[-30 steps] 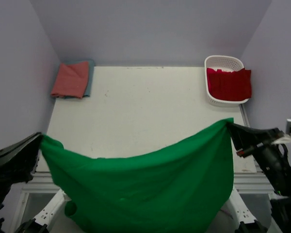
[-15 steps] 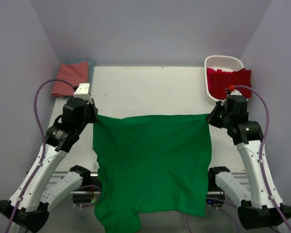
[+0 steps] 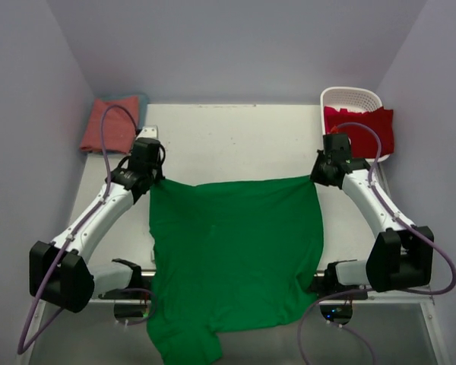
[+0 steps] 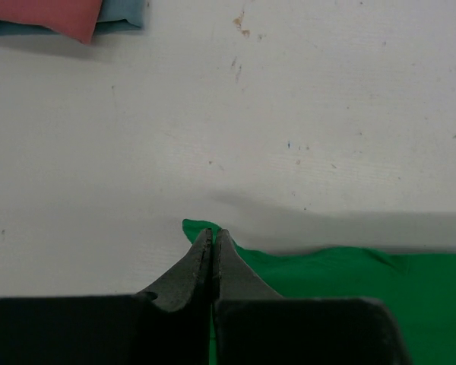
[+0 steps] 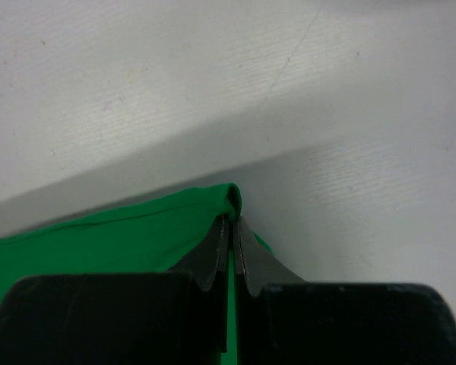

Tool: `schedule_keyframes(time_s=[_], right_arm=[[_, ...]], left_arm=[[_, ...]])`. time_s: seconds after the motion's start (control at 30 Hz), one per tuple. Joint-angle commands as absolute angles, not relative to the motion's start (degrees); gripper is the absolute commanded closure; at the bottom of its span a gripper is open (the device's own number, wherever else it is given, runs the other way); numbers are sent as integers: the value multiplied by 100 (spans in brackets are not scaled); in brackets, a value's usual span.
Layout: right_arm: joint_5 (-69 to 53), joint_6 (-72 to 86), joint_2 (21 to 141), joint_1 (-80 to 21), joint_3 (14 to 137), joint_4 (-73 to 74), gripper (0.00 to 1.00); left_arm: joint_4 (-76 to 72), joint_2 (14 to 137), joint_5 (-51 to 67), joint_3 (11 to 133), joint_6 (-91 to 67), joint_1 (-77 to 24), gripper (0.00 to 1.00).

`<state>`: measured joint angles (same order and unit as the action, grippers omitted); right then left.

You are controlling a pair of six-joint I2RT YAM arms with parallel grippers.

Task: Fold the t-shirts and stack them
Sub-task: Flatten the tshirt out

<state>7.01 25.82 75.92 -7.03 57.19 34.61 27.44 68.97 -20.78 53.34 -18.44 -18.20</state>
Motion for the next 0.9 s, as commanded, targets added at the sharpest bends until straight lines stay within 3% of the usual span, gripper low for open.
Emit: schedule_keyframes(time_s=[0.0,0.4,0.87], right_arm=[[1011,2452,7962,-721,6353,2856,100],[1300,2347,10053,-721,7988,2655,100],[1810,2206,11074,-721,9061,1750,100]], left_arm=[[2048,7302,-2127,5809,-1854,-1653,100],[1538,9902,-1697,7407,-1608,-836,100],[422,11434,-967,9307,-1090,-598,100]])
